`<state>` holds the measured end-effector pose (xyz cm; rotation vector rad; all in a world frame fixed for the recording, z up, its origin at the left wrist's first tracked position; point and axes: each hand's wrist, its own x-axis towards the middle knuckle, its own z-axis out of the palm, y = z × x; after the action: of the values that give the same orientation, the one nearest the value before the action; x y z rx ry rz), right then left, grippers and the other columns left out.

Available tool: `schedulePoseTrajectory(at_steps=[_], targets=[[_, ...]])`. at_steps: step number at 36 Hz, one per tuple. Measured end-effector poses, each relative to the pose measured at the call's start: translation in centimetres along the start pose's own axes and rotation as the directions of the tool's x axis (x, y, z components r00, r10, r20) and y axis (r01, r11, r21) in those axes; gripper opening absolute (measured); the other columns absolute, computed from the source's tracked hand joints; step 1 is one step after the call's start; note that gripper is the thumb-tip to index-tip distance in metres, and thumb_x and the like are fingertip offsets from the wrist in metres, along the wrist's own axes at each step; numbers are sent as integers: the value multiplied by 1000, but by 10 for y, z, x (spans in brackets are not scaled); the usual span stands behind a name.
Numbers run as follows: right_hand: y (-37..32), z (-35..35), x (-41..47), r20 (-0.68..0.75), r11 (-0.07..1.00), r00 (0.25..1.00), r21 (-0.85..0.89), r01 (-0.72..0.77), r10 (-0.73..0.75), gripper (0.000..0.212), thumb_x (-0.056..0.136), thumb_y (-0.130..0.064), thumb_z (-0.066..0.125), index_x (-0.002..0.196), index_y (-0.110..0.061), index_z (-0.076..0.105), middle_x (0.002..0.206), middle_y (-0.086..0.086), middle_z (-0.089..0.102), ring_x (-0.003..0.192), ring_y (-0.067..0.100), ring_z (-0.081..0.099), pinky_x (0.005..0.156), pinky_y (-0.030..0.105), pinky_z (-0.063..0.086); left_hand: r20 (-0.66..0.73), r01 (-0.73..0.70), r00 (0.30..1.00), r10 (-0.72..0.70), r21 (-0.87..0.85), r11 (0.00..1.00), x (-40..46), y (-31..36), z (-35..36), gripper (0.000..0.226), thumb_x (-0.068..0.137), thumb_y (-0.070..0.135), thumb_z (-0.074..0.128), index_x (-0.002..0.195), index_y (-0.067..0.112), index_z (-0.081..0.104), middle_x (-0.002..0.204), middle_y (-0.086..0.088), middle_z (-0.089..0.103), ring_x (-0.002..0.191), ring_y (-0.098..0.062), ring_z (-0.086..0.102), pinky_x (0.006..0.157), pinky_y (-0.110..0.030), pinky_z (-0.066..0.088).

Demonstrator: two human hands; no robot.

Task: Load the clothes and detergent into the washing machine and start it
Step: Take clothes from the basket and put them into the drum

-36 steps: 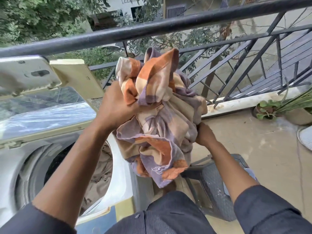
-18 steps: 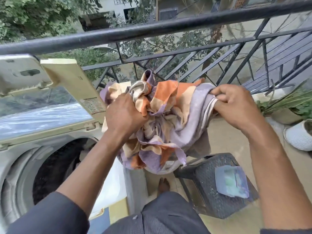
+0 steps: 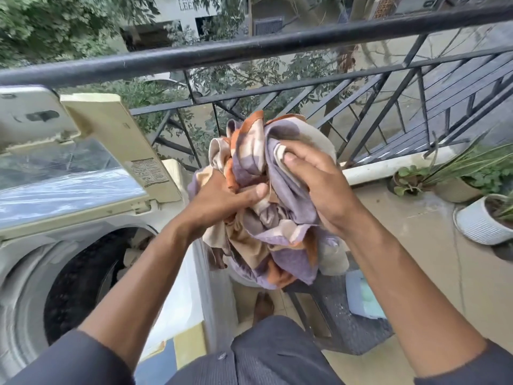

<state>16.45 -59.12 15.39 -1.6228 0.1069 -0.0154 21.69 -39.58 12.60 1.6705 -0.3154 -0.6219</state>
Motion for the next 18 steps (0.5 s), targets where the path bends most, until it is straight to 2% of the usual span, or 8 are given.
schedulePoseTrajectory(at_steps=[2, 6, 9, 11, 12, 14, 16, 18], targets=[[-3, 4, -2, 53, 991, 997, 116, -60, 54, 39, 95, -18, 51, 129, -16, 70, 131, 1, 72, 128, 16, 64, 114, 40, 45, -64, -44, 997, 48, 71, 996, -2, -2, 9, 42, 78, 33, 92, 116, 24, 75, 111, 8, 81, 110, -9, 75, 97, -31, 59], [-5, 5, -3, 158, 965, 985, 237, -110, 73, 46, 93, -16, 45, 133, -6, 66, 135, 12, 69, 131, 22, 62, 117, 42, 44, -385, -59, 913, 135, 204, 977, 3, -14, 11, 47, 70, 51, 93, 113, 38, 77, 104, 14, 81, 105, -7, 75, 98, -44, 60], [-11, -6, -4, 217, 960, 975, 264, -97, 39, 43, 97, -13, 40, 130, 1, 64, 126, 17, 72, 121, 24, 68, 103, 31, 52, -454, -94, 863, 224, 292, 952, 3, -11, 9, 30, 75, 40, 91, 94, 55, 72, 92, 30, 76, 92, 13, 68, 88, -27, 59], [-16, -13, -5, 197, 977, 980, 207, -49, 7, 38, 102, -13, 41, 126, 1, 68, 119, 19, 75, 114, 29, 71, 101, 37, 54, -444, -107, 858, 258, 337, 935, 3, -6, 5, 42, 78, 31, 91, 83, 65, 67, 79, 44, 67, 80, 26, 60, 76, -10, 52], [-14, -15, -4, 137, 984, 991, 175, -26, 2, 34, 105, -11, 42, 122, 1, 69, 113, 19, 77, 108, 30, 74, 97, 38, 57, -445, -100, 859, 252, 337, 936, 3, -1, 3, 46, 78, 32, 91, 80, 69, 65, 76, 46, 64, 77, 27, 59, 74, -7, 49], [-5, -18, -1, -93, 996, 995, 85, 35, -27, 29, 106, -6, 44, 113, 3, 71, 97, 18, 79, 88, 27, 76, 79, 32, 62, -463, -90, 851, 248, 336, 938, 5, 4, -2, 39, 73, 43, 89, 87, 70, 65, 78, 42, 66, 83, 20, 62, 82, -20, 56], [18, -24, 1, -355, 994, 929, -50, 94, -106, 24, 102, -6, 49, 107, -3, 72, 87, 14, 77, 78, 23, 74, 71, 34, 61, -489, -90, 839, 241, 311, 946, 4, 11, -6, 34, 69, 53, 84, 98, 57, 68, 90, 32, 72, 98, 4, 69, 92, -36, 59], [53, -32, 1, -527, 983, 841, -182, 25, -119, 27, 93, -7, 51, 105, -20, 71, 90, 4, 76, 82, 21, 73, 76, 44, 61, -491, -136, 832, 258, 271, 953, 6, 14, -13, 33, 67, 55, 83, 98, 51, 75, 94, 25, 77, 102, 1, 72, 95, -40, 60]])
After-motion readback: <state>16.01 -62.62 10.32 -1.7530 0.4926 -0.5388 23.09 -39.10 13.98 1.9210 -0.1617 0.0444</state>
